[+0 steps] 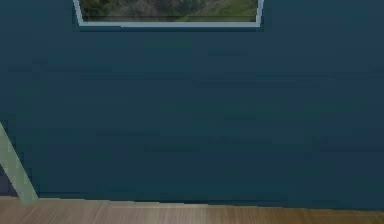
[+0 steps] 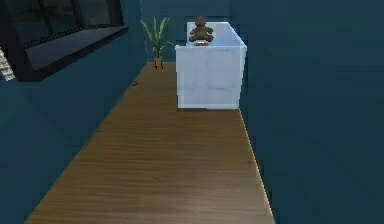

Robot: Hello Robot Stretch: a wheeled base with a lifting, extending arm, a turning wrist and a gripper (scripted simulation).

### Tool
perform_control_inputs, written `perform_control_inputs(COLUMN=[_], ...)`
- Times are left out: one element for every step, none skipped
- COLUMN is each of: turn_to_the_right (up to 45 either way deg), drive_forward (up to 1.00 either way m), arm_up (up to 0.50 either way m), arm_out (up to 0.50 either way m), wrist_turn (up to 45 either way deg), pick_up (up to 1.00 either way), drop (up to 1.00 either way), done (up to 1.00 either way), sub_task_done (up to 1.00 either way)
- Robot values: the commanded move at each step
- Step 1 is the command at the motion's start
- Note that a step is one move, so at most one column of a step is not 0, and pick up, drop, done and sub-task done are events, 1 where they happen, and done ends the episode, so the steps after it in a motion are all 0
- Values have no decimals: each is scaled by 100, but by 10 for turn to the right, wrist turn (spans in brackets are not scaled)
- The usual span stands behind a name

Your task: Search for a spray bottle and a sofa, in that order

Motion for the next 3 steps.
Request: perform_control_inputs(turn_to_the_right=[-90,0,-300], drive_forward=[0,35,0], arm_up=[0,0,0], arm_out=[0,0,0], wrist_turn=[0,0,0], pick_up=[0,0,0], drop=[0,0,0], done=[0,0,0], sub_task_done=[0,0,0])
